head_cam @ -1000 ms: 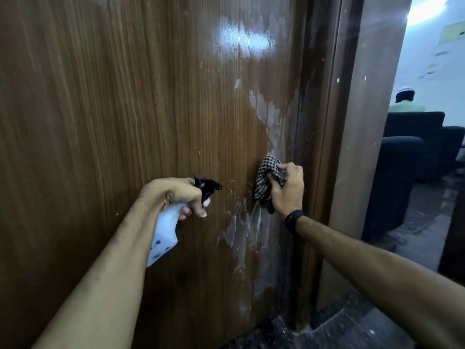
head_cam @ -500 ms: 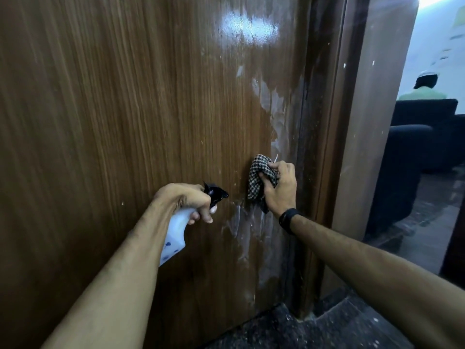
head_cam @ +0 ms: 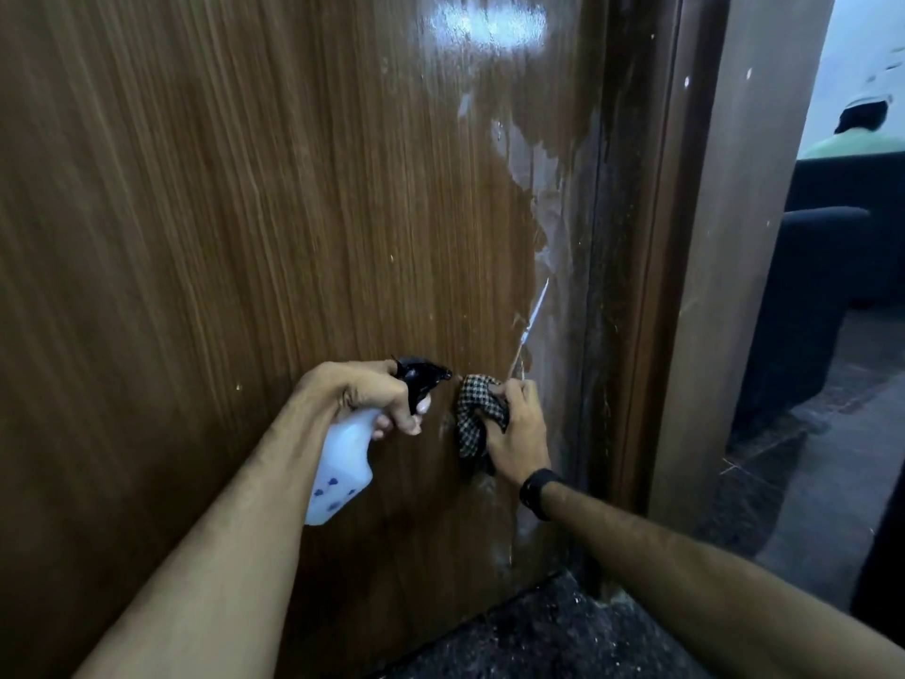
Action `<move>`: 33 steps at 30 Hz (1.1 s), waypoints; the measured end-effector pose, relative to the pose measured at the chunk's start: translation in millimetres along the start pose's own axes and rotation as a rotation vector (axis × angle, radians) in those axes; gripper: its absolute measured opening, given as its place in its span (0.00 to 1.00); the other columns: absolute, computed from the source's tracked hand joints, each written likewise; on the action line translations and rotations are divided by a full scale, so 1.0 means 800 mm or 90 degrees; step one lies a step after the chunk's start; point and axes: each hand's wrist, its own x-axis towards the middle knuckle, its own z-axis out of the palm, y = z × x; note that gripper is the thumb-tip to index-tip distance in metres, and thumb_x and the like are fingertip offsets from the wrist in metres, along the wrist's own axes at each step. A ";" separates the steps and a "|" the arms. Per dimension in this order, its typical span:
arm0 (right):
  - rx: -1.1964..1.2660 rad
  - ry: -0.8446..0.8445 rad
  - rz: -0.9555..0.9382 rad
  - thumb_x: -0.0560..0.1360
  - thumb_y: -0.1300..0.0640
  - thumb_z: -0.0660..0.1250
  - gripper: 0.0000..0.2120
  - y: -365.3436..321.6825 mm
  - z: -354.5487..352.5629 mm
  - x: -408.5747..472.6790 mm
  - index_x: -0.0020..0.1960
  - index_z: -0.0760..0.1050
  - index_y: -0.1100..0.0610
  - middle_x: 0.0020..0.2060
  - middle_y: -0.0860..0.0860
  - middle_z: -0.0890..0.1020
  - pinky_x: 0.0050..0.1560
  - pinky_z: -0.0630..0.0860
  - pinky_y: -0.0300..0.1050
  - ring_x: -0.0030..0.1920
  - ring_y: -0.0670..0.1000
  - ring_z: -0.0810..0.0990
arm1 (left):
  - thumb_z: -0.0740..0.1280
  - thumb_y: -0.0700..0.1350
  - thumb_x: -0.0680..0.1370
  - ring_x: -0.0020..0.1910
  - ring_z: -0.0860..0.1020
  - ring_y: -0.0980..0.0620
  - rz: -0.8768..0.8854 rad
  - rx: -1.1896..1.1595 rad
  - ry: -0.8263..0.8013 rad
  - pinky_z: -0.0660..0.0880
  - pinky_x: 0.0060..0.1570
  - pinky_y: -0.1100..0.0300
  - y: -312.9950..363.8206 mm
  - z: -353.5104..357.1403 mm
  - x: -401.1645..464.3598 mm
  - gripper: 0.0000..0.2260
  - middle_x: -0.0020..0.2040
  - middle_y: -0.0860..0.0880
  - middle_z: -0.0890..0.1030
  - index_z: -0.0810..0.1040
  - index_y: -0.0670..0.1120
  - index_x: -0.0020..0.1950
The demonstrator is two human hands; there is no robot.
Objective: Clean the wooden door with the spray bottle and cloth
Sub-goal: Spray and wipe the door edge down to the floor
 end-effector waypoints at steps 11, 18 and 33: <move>0.030 0.124 -0.086 0.73 0.69 0.69 0.14 -0.033 -0.002 0.039 0.54 0.70 0.59 0.53 0.51 0.67 0.52 0.66 0.24 0.49 0.41 0.67 | 0.66 0.27 0.76 0.24 0.67 0.56 0.087 -0.069 -0.003 0.71 0.27 0.62 0.003 0.001 0.006 0.12 0.41 0.45 0.75 0.74 0.45 0.45; 0.002 -0.098 -0.015 0.73 0.70 0.65 0.18 0.003 0.032 -0.056 0.57 0.67 0.55 0.56 0.43 0.62 0.61 0.74 0.35 0.53 0.44 0.71 | 0.65 0.27 0.76 0.25 0.67 0.56 0.044 -0.034 0.016 0.70 0.28 0.62 0.002 0.013 0.014 0.12 0.40 0.46 0.76 0.73 0.44 0.47; -0.001 0.135 0.178 0.76 0.65 0.70 0.11 0.048 -0.009 -0.058 0.57 0.72 0.61 0.53 0.54 0.70 0.49 0.67 0.35 0.48 0.44 0.69 | 0.66 0.29 0.75 0.26 0.67 0.55 0.011 0.054 -0.055 0.71 0.29 0.60 -0.024 0.061 0.038 0.12 0.39 0.46 0.74 0.72 0.45 0.46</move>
